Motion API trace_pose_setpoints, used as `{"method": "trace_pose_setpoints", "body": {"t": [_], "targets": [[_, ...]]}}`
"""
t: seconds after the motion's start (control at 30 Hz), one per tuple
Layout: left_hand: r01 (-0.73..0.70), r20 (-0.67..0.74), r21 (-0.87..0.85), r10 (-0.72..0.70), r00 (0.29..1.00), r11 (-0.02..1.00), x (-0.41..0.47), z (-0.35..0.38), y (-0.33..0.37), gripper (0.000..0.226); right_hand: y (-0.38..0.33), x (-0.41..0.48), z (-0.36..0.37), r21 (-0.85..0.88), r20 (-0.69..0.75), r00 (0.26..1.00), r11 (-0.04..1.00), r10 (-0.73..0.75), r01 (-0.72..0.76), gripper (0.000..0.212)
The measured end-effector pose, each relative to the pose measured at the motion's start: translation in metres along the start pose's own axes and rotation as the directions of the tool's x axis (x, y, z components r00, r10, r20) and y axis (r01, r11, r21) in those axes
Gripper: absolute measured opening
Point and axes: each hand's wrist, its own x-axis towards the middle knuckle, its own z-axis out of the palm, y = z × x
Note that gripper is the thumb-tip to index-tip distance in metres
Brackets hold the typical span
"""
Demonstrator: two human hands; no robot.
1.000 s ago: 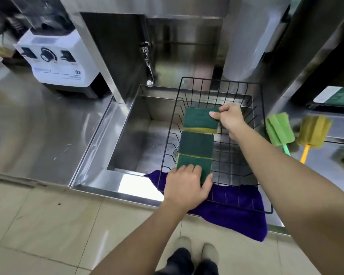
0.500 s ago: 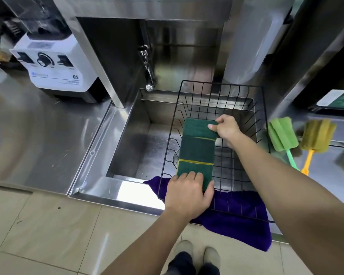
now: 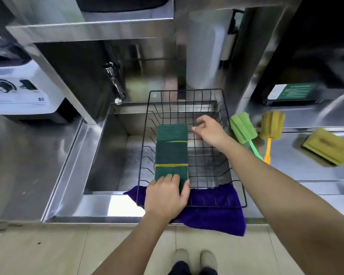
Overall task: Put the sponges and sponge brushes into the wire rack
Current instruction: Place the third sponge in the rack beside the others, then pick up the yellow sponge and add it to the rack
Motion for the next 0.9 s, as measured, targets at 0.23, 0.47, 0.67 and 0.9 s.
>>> {"method": "trace_pose_setpoints", "body": {"t": [0.23,0.47,0.67,0.9], "targets": [[-0.074,0.039,0.006,0.074,0.997,0.997,0.007,0.001,0.040,0.047,0.030,-0.025,-0.079,0.147,-0.345,0.938,0.985,-0.030,0.085,0.016],[-0.240,0.178,0.120,0.217,0.960,0.963,0.009,0.020,0.106,0.043,0.093,-0.068,-0.153,-0.251,-0.618,0.786,0.951,-0.013,-0.182,0.047],[-0.233,0.214,0.126,0.203,0.956,0.964,0.011,0.021,0.106,0.043,0.157,-0.092,-0.190,-0.332,-0.618,0.767,0.827,0.172,-0.453,0.078],[-0.231,0.168,0.087,0.214,0.962,0.969,0.011,0.025,0.107,0.048,0.181,-0.099,-0.211,-0.377,-0.537,0.768,0.715,0.348,-0.588,0.097]]}}
